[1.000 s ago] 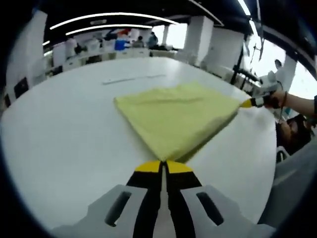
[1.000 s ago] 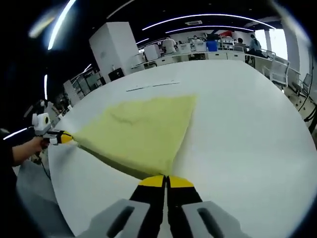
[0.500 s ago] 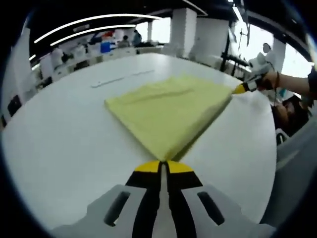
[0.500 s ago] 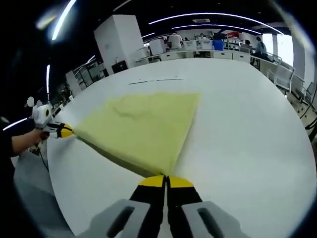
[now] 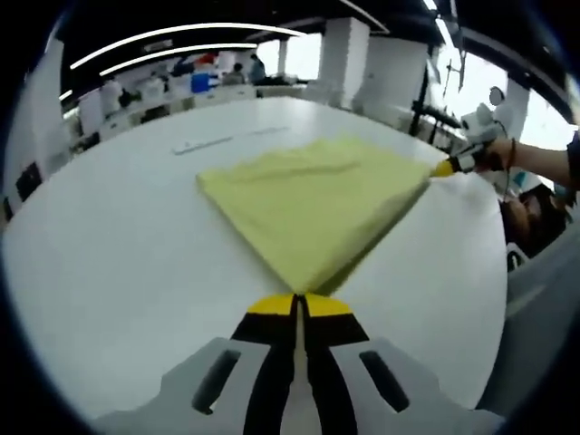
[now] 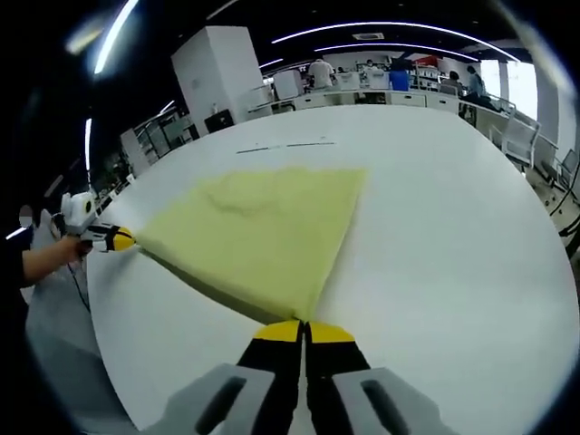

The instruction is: Fold the garment on the visible template until the final outline fits inside the template.

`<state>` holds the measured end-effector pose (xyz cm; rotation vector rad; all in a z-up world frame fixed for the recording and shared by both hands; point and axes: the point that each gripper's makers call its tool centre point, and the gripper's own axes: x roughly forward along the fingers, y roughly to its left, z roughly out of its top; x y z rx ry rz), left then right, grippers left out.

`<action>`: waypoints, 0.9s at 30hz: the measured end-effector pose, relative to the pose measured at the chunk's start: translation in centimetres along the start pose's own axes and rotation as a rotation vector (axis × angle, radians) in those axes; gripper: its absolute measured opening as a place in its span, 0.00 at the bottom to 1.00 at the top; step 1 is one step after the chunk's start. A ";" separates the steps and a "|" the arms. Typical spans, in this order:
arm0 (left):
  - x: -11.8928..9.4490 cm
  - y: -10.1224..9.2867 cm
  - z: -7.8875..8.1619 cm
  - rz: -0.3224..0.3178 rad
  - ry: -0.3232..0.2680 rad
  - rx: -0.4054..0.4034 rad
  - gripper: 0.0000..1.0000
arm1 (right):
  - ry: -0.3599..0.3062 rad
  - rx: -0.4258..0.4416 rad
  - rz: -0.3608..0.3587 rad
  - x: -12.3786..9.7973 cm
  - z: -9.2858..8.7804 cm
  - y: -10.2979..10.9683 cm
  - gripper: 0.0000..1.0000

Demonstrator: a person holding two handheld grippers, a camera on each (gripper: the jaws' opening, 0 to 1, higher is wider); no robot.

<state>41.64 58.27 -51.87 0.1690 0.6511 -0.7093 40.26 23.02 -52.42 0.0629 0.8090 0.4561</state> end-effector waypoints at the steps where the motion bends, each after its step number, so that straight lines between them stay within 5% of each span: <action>1: -0.1 0.0 0.0 0.001 0.002 0.010 0.00 | 0.002 0.000 0.002 0.0 -0.1 0.1 0.00; 27: -2.5 0.2 -2.3 0.012 0.035 -0.019 0.00 | 0.018 -0.012 0.056 -0.4 -1.3 2.1 0.00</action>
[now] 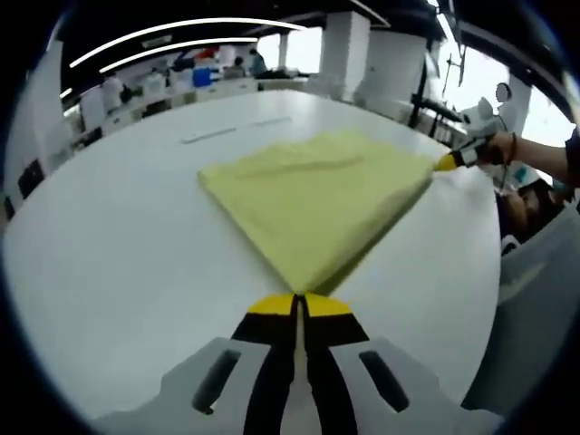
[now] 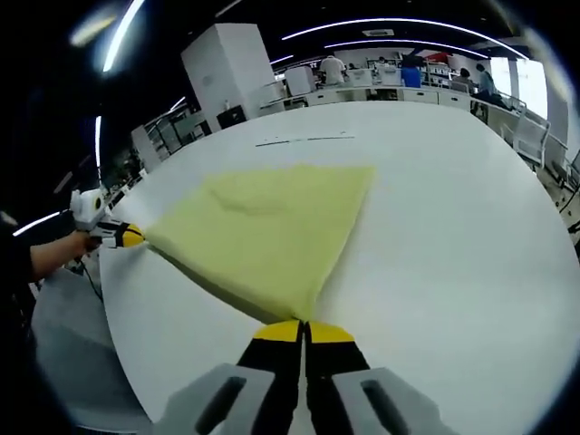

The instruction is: Fold the garment on the visible template until the final outline fits inside the template.

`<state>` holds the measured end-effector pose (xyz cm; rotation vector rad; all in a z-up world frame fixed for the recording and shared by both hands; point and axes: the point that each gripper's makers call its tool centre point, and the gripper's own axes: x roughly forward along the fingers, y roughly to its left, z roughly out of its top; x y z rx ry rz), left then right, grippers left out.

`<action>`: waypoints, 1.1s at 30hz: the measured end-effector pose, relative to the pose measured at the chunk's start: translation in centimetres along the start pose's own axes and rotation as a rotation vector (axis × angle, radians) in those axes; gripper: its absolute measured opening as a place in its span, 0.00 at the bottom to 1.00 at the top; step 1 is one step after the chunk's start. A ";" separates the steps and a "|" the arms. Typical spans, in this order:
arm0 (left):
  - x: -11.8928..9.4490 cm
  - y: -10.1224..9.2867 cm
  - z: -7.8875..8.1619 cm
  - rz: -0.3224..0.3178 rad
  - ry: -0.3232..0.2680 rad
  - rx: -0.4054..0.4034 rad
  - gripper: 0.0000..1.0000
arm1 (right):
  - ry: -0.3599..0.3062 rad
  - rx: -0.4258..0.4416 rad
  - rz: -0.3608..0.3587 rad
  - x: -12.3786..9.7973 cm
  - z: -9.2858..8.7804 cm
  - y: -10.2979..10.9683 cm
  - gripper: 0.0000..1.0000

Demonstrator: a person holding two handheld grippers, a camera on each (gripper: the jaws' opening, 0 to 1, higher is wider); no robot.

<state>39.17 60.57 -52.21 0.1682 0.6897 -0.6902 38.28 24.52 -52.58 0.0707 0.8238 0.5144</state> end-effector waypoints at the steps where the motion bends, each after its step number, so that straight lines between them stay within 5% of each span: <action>1: 0.0 0.0 0.0 -0.001 0.001 -0.002 0.00 | 0.000 0.000 0.000 0.0 0.0 0.0 0.00; 14: -0.2 0.4 -0.7 0.019 0.018 -0.037 0.00 | 0.012 -0.026 -0.030 0.2 -0.3 -0.3 0.00; 22: -1.2 0.0 -0.8 0.004 -0.013 -0.143 0.00 | 0.005 0.000 -0.069 0.0 -0.4 -0.7 0.01; 28: -1.8 -0.1 0.8 -0.004 -0.064 -0.185 0.06 | -0.039 0.018 -0.089 -0.7 0.7 -0.6 0.13; 33: -2.3 -0.5 2.3 -0.015 -0.098 -0.224 0.22 | -0.076 0.020 -0.094 -1.5 2.5 0.2 0.38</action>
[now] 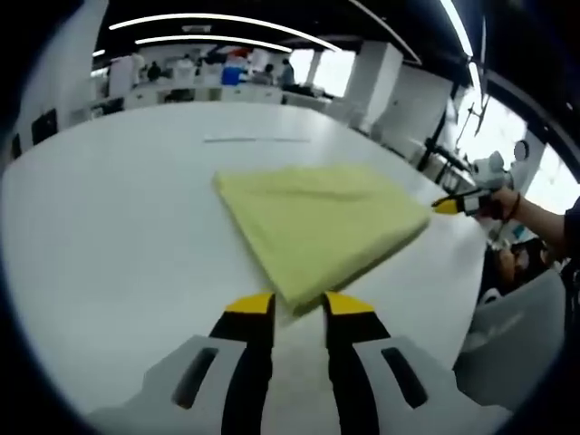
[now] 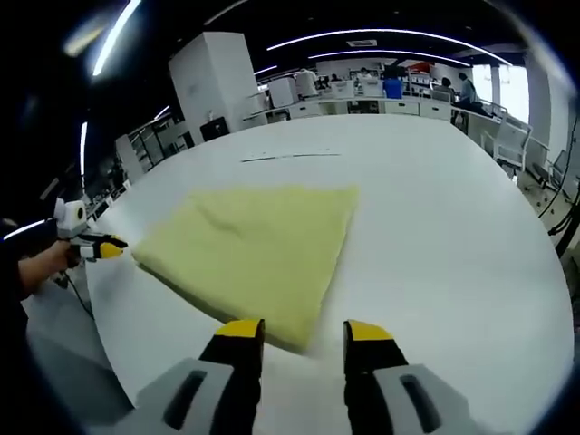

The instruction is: Fold the garment on the visible template until the final outline fits inside the template.

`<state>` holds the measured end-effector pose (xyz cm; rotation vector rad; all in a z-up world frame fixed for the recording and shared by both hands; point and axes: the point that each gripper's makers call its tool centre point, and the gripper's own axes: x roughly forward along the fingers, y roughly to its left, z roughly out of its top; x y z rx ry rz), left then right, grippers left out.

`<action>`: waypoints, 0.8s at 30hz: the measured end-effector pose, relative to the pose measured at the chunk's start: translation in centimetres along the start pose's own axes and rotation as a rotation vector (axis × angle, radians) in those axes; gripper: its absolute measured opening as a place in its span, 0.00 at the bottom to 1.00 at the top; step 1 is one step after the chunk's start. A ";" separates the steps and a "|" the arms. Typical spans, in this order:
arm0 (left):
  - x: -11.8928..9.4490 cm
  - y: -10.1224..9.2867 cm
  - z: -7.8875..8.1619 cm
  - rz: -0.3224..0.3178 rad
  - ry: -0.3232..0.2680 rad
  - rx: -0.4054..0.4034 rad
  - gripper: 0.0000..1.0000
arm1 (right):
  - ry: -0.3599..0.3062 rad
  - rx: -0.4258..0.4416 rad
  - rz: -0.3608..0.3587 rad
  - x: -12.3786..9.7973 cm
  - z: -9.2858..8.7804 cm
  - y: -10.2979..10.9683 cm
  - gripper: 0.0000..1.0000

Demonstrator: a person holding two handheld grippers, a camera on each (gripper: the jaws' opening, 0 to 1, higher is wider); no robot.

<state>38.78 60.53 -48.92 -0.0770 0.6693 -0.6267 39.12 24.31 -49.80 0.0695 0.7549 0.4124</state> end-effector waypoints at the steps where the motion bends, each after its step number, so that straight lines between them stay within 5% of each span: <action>1: 0.0 -0.2 0.2 -0.003 -0.002 -0.003 0.25 | -0.002 0.001 0.007 -0.1 0.2 0.3 0.42; 15: -2.1 -2.0 3.1 -0.019 -0.086 -0.010 0.62 | -0.079 -0.062 0.031 -2.8 4.0 3.9 0.84; 24: -4.0 -2.9 4.1 -0.001 -0.124 -0.006 0.84 | -0.147 -0.104 0.056 -5.9 6.1 6.6 0.94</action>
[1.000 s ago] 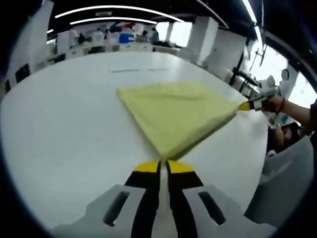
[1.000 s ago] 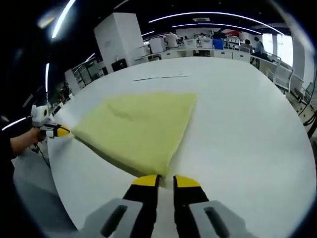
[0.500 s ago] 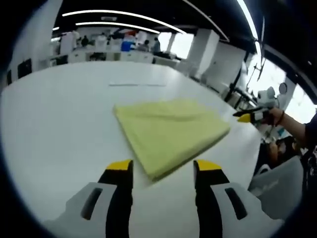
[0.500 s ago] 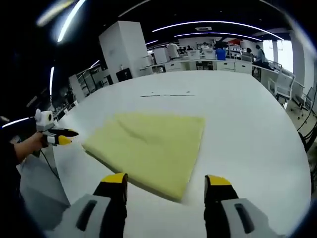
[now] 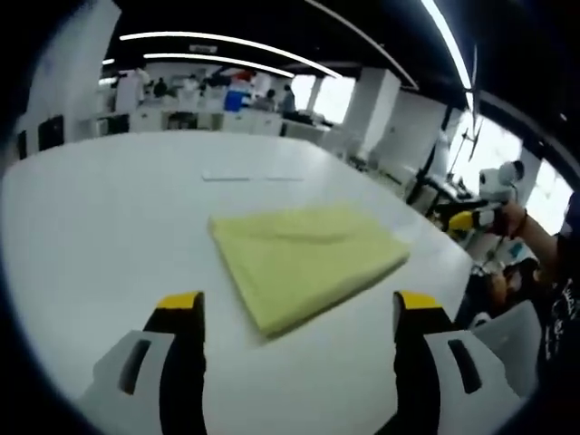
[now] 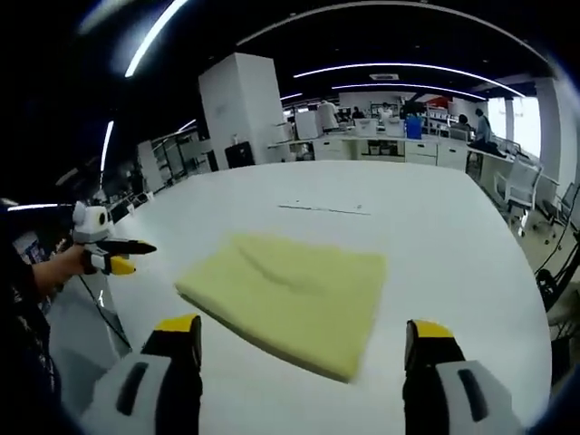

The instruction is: Fold the garment on the visible template until the final outline fits inside the template.

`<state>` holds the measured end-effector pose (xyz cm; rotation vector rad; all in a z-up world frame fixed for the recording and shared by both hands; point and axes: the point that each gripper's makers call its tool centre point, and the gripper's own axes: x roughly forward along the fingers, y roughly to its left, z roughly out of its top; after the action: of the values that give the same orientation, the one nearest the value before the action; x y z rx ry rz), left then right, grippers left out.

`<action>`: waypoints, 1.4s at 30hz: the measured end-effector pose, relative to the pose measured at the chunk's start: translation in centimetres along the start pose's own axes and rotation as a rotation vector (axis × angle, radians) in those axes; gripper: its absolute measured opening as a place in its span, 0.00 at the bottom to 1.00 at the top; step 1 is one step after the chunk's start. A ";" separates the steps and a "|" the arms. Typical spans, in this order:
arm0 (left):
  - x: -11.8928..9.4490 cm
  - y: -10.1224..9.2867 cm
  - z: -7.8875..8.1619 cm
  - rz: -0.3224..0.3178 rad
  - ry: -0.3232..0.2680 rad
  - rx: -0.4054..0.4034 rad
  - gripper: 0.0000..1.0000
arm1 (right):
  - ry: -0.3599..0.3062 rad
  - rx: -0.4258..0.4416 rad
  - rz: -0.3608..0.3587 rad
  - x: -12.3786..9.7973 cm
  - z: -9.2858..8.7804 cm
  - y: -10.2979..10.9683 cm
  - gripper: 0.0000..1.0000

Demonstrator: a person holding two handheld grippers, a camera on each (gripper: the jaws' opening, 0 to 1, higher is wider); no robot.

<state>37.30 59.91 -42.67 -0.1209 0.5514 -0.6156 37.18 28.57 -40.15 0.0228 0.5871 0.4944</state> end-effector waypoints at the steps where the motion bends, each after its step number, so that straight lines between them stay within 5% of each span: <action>1: -0.2 -0.2 0.1 -0.001 0.000 0.006 0.85 | -0.006 -0.006 0.002 -0.3 0.2 0.4 0.95; 12: -1.6 -3.1 0.4 -0.016 -0.008 0.042 0.98 | -0.037 -0.031 0.022 -2.9 1.2 3.3 0.99; 21: -2.1 -4.5 0.0 -0.014 0.002 0.068 0.99 | -0.012 -0.051 -0.001 -3.6 -0.4 3.3 0.99; 42: -3.7 -2.7 -1.1 0.100 0.006 0.042 0.99 | -0.015 -0.052 -0.065 -3.6 -2.6 3.2 0.99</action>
<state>32.84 59.85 -41.21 -0.0512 0.5470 -0.5296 31.74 29.47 -39.88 -0.0422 0.5584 0.4460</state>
